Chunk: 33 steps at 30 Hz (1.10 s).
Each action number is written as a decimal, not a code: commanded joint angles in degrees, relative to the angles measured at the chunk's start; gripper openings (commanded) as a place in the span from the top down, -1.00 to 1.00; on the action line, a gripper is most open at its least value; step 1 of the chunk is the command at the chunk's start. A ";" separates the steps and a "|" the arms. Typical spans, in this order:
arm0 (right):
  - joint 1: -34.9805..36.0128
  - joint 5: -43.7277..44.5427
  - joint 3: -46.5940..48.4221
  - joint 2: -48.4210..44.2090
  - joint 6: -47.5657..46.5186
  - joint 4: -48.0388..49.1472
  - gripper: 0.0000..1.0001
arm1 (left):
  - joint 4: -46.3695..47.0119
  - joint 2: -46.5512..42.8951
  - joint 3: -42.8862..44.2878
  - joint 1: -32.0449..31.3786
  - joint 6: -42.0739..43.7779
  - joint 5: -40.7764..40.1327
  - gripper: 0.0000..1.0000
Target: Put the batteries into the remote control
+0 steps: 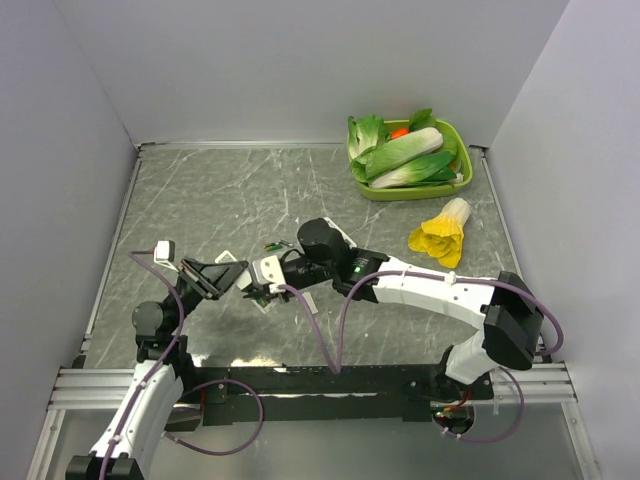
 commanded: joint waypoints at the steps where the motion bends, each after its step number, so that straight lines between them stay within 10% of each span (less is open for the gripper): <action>1: -0.04 2.73 -4.56 0.60 1.19 -2.73 0.63 | 13.27 -2.51 -5.13 -0.27 -8.93 -2.95 0.97; 33: -0.30 2.29 -0.70 -5.20 6.74 0.98 0.24 | -4.92 -3.92 -2.14 -0.27 7.68 2.06 0.96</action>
